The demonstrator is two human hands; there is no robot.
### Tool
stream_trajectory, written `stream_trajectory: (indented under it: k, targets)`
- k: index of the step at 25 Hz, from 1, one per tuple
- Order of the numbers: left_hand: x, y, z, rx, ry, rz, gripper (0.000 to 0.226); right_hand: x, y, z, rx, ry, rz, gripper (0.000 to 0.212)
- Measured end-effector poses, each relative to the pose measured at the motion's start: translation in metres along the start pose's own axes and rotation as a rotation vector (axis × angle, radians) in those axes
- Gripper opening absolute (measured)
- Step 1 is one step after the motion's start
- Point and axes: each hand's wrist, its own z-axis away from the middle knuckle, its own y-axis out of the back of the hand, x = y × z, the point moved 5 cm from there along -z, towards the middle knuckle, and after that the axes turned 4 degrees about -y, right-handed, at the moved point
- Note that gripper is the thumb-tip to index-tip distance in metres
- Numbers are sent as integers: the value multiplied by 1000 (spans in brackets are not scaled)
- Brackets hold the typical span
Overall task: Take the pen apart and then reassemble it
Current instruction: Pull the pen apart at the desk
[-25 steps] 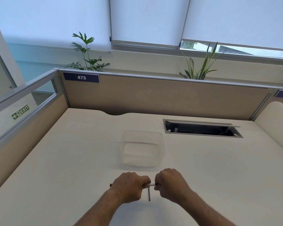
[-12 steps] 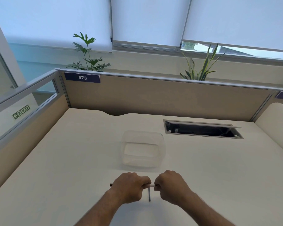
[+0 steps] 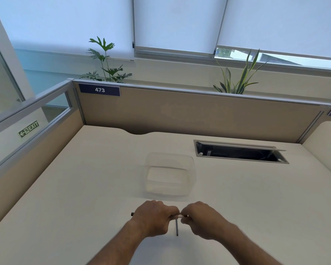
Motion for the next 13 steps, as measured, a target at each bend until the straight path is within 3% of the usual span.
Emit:
stream_trajectory:
  k: [3,9,13]
  targets:
    - [5,-1,0,-12,8,17,17,4,1,-2,-21,-11,43,15]
    - [5,5,-2,-10,39,119,21,-1,4,0,138,-1,192,16]
    - [2,4,-2,-29,70,208,24,0,7,2,244,-25,152,9]
